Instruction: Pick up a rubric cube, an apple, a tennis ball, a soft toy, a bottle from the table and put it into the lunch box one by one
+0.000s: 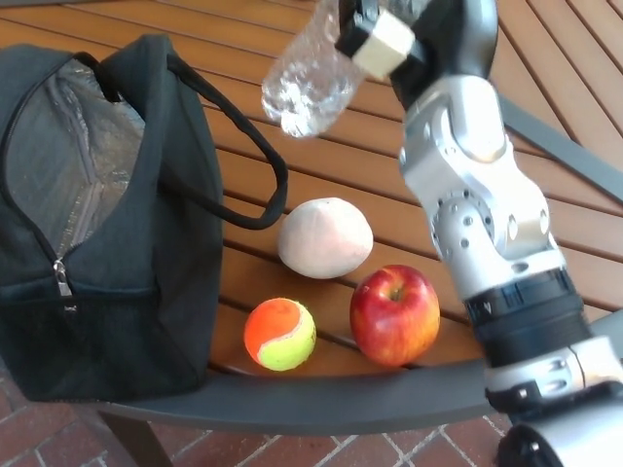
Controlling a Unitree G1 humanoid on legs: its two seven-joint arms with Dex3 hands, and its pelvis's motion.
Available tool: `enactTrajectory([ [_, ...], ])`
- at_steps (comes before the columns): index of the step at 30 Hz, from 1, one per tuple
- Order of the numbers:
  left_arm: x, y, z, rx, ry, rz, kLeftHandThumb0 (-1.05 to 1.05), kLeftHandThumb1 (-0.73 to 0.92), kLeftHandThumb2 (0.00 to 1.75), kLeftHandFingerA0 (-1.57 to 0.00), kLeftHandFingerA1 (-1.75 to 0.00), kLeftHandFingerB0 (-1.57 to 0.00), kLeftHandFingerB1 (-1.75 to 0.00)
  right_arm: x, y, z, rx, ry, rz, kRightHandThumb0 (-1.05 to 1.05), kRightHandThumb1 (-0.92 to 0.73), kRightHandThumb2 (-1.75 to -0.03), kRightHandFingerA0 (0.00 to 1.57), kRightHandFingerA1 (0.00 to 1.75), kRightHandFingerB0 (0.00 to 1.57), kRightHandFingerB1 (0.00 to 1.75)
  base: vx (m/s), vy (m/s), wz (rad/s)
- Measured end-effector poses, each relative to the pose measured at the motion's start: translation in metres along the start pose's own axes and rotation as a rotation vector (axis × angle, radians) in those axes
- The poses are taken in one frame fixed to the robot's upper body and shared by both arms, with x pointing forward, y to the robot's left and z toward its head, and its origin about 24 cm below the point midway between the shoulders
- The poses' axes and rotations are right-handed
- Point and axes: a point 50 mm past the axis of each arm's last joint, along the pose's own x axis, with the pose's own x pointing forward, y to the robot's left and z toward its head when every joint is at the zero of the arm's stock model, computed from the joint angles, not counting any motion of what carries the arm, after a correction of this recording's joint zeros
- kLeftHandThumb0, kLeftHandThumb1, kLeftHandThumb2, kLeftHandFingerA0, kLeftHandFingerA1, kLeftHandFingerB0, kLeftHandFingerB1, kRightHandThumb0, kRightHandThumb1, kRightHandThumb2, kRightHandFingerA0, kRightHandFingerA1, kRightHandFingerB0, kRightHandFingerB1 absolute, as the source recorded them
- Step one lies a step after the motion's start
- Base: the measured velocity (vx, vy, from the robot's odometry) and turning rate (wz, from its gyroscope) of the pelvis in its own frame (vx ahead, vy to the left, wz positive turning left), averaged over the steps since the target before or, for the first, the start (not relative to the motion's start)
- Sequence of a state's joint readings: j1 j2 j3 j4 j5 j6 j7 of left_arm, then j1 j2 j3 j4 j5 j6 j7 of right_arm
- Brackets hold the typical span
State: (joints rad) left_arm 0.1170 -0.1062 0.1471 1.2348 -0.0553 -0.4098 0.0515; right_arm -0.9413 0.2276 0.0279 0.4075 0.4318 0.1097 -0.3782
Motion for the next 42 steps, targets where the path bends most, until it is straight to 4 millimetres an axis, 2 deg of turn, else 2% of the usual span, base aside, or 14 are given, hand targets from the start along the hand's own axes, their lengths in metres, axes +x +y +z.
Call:
enactTrajectory([
  [8, 0.000, -0.001, 0.000, 0.008, -0.001, 0.006, -0.04, 0.51, 1.08, -1.03, -1.03, -0.98, -1.00, 0.008, 0.027, 0.026, 0.065, -0.049, 0.054, -0.10, -0.64, -1.30, 1.16, 1.25, 1.17, 1.25, 0.00, 0.000, 0.00],
  [9, 0.000, -0.001, 0.000, 0.008, -0.001, 0.007, -0.04, 0.51, 1.09, -1.03, -1.03, -0.98, -1.00, 0.009, 0.029, 0.028, 0.072, -0.051, 0.057, -0.19, -0.35, -1.53, 1.00, 1.75, 0.78, 1.73, 0.00, 0.000, 0.00],
  [10, 0.000, -0.001, 0.000, 0.009, -0.001, 0.007, -0.04, 0.51, 1.09, -1.03, -1.03, -0.98, -1.00, 0.009, 0.030, 0.030, 0.077, -0.054, 0.058, -0.19, -0.35, -1.53, 1.00, 1.75, 0.78, 1.73, 0.00, 0.000, 0.00],
  [11, 0.000, -0.001, 0.000, 0.009, -0.001, 0.007, -0.04, 0.52, 1.09, -1.03, -1.03, -0.97, -0.99, 0.010, 0.031, 0.031, 0.084, -0.056, 0.059, -0.11, -0.64, -1.30, 1.17, 1.25, 1.17, 1.25, 0.00, 0.000, 0.00],
  [23, 0.000, -0.004, 0.001, 0.010, -0.002, 0.002, -0.05, 0.51, 1.08, -1.04, -1.04, -0.98, -1.01, 0.016, 0.040, 0.043, 0.158, -0.049, 0.057, -0.10, -0.64, -1.30, 1.18, 1.26, 1.19, 1.26, 0.00, 0.000, 0.00],
  [24, 0.000, -0.004, 0.001, 0.011, -0.002, 0.002, -0.05, 0.50, 1.08, -1.04, -1.03, -0.97, -0.99, 0.016, 0.040, 0.043, 0.160, -0.047, 0.056, -0.20, -0.36, -1.52, 1.03, 1.75, 0.84, 1.72, 0.00, 0.000, 0.00],
  [26, 0.000, -0.004, 0.000, 0.011, -0.002, 0.002, -0.05, 0.50, 1.08, -1.04, -1.03, -0.97, -0.99, 0.017, 0.039, 0.042, 0.168, -0.038, 0.052, -0.20, -0.36, -1.52, 1.03, 1.75, 0.84, 1.72, 0.00, 0.000, 0.00],
  [27, 0.000, -0.004, 0.000, 0.011, -0.002, 0.002, -0.05, 0.50, 1.08, -1.04, -1.04, -0.97, -1.00, 0.017, 0.039, 0.041, 0.170, -0.036, 0.051, -0.09, -0.65, -1.31, 1.17, 1.25, 1.17, 1.25, 0.00, 0.000, 0.00],
  [34, 0.000, -0.004, 0.001, 0.015, -0.003, 0.006, -0.06, 0.51, 1.06, -1.03, -1.03, -0.94, -0.98, 0.017, 0.039, 0.037, 0.174, -0.015, 0.049, -0.11, -0.64, -1.30, 1.16, 1.25, 1.14, 1.24, 0.00, 0.000, 0.00],
  [35, 0.000, -0.004, 0.001, 0.014, -0.003, 0.006, -0.07, 0.51, 1.06, -1.03, -1.04, -0.98, -1.00, 0.017, 0.040, 0.036, 0.172, -0.010, 0.050, -0.22, -0.29, -1.61, 1.04, 1.75, 0.84, 1.75, 0.00, 0.000, 0.00],
  [36, 0.000, -0.004, 0.001, 0.014, -0.003, 0.006, -0.07, 0.51, 1.06, -1.03, -1.04, -0.98, -1.00, 0.017, 0.040, 0.035, 0.171, -0.007, 0.052, -0.22, -0.29, -1.61, 1.04, 1.75, 0.84, 1.75, 0.00, 0.000, 0.00],
  [37, 0.000, -0.004, 0.001, 0.015, -0.003, 0.006, -0.06, 0.50, 1.06, -1.04, -1.04, -0.99, -1.00, 0.017, 0.041, 0.035, 0.170, -0.005, 0.054, -0.12, -0.62, -1.30, 1.18, 1.26, 1.18, 1.25, 0.00, 0.000, 0.00],
  [40, 0.000, -0.005, 0.001, 0.015, -0.003, 0.006, -0.06, 0.50, 1.06, -1.04, -1.04, -0.99, -1.00, 0.016, 0.043, 0.032, 0.165, 0.005, 0.061, -0.12, -0.62, -1.30, 1.18, 1.26, 1.18, 1.25, 0.00, 0.000, 0.00],
  [42, 0.000, -0.005, 0.001, 0.015, -0.003, 0.006, -0.07, 0.51, 1.06, -1.04, -1.04, -0.96, -0.99, 0.016, 0.044, 0.031, 0.164, 0.009, 0.064, -0.20, -0.30, -1.61, 1.05, 1.75, 0.84, 1.74, 0.00, 0.000, 0.00],
])
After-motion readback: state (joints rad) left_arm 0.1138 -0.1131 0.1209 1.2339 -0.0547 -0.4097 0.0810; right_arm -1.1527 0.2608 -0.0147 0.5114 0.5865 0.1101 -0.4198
